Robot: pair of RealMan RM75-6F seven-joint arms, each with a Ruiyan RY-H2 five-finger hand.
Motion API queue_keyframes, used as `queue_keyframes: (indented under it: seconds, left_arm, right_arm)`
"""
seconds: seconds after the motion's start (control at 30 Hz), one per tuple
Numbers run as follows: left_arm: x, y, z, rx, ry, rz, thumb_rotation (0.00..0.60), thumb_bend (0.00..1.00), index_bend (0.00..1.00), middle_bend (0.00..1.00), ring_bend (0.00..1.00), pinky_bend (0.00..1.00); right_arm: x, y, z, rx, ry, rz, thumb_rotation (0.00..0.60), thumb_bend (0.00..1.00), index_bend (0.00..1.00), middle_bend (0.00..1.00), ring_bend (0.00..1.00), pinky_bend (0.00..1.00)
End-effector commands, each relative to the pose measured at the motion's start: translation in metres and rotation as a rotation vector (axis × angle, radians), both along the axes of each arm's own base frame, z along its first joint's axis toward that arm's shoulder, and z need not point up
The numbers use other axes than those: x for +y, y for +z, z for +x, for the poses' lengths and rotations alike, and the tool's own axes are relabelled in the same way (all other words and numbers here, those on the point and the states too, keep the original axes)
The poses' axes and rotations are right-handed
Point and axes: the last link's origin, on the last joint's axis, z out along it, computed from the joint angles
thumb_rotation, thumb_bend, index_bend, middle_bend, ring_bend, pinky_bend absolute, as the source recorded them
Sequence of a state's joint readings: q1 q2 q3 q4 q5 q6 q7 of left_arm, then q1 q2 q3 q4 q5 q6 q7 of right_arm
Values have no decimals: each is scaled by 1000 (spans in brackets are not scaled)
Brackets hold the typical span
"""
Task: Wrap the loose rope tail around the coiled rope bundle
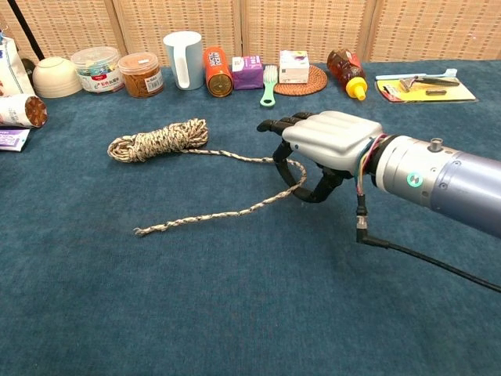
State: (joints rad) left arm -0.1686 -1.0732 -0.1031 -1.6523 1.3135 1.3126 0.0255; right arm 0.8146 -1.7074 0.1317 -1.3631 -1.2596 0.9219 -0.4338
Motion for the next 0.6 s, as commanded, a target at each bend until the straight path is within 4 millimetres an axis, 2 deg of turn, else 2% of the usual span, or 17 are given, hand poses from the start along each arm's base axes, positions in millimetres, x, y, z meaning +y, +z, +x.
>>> queue_keyframes:
  seconds: [0.03, 0.3, 0.5, 0.6]
  left_arm:
    - [14, -6, 5, 13, -24, -16, 600, 47, 0, 0, 0, 0]
    - [47, -23, 24, 28, -97, -74, 600, 47, 0, 0, 0, 0]
    - [86, -45, 51, 3, -161, -154, 600, 47, 0, 0, 0, 0]
    - [100, -56, 61, 7, -174, -188, 600, 47, 0, 0, 0, 0]
  right_arm:
    - [0, 7, -1, 0, -2, -7, 600, 453, 585, 0, 0, 0]
    - [-1, 22, 1, -8, -4, -35, 600, 466, 585, 0, 0, 0]
    - [0, 34, -2, -6, -12, -59, 600, 468, 584, 0, 0, 0]
    - [0, 39, -5, -5, -20, -67, 600, 468, 584, 0, 0, 0]
